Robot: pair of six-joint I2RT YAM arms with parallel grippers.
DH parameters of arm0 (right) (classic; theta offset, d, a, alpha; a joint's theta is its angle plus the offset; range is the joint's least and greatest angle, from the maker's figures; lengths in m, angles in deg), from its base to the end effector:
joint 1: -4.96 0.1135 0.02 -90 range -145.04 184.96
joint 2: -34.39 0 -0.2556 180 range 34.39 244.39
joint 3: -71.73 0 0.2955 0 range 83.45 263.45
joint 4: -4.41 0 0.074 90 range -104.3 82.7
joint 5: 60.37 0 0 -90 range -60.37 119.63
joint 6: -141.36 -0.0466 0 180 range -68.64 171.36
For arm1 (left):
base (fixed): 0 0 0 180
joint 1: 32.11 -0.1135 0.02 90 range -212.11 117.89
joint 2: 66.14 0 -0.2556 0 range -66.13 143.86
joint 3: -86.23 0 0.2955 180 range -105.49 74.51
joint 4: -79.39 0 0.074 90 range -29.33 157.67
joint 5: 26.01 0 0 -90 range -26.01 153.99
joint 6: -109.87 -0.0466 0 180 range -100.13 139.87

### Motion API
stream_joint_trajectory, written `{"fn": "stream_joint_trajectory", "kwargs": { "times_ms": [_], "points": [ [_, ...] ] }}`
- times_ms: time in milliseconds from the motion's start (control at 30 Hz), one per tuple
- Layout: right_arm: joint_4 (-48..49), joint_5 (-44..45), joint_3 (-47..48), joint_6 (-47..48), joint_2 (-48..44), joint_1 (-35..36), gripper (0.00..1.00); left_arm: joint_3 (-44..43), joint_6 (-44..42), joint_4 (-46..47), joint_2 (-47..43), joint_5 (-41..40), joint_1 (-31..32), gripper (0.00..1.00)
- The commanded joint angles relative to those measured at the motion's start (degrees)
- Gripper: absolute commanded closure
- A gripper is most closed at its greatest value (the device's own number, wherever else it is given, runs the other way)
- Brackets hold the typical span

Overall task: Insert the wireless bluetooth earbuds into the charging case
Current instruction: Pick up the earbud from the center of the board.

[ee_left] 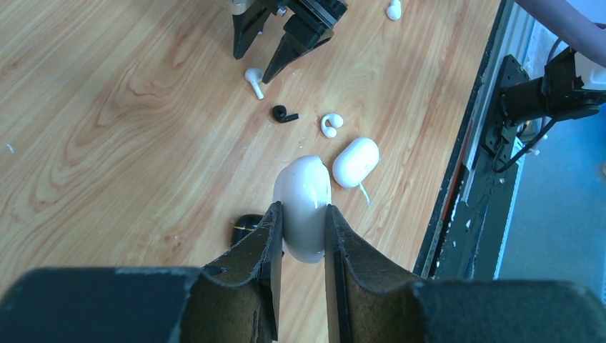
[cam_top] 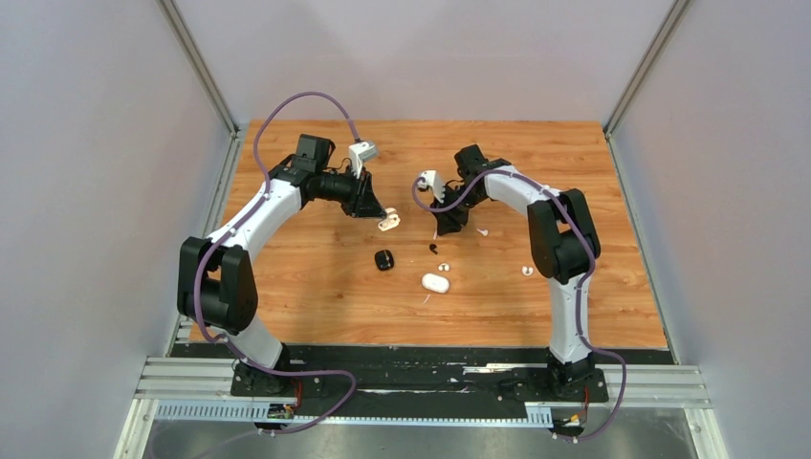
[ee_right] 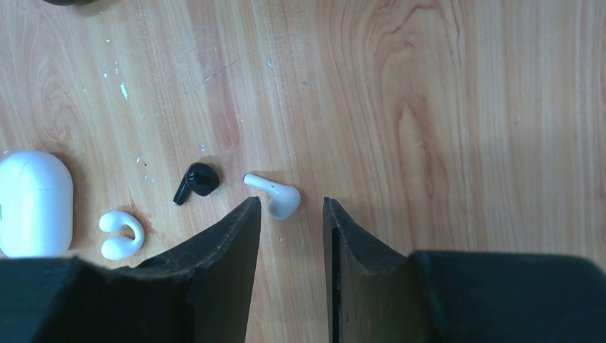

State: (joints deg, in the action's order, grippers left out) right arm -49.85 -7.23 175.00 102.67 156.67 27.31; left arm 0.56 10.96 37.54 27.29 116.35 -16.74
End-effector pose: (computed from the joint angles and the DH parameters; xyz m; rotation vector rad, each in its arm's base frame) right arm 0.4221 0.2038 0.1268 -1.6651 2.0103 0.7454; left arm 0.3706 -0.1401 0.2507 0.8715 2.1155 -1.1518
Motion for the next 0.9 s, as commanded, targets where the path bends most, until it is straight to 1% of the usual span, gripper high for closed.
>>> {"fn": "stream_joint_trajectory", "kwargs": {
  "times_ms": [0, 133, 400, 567, 733, 867],
  "points": [
    [1.2, -0.1, 0.6, 1.1, 0.1, 1.0, 0.64, 0.0, 0.9, 1.9, -2.4, 0.6, -0.3, 1.00],
    [1.9, 0.6, 0.1, 1.3, 0.4, 1.5, 0.64, 0.0, 0.9, 1.7, -2.3, 0.6, -0.3, 1.00],
    [2.1, 1.9, -1.7, 3.3, 0.2, 1.7, 0.68, 0.1, 1.1, 1.8, -2.3, 0.3, -0.3, 1.00],
    [2.3, 2.3, -2.4, 3.6, 0.0, 1.7, 0.68, 0.1, 1.2, 1.9, -2.1, 0.2, -0.4, 1.00],
    [2.4, 2.2, -2.2, 3.2, 0.2, 1.8, 0.75, 0.2, 1.6, 2.2, -2.0, 0.3, -0.4, 1.00],
    [2.5, 2.1, -2.4, 3.2, 0.1, 1.9, 0.84, 0.2, 1.9, 2.3, -1.9, 0.3, -0.4, 1.00]
  ]
}}
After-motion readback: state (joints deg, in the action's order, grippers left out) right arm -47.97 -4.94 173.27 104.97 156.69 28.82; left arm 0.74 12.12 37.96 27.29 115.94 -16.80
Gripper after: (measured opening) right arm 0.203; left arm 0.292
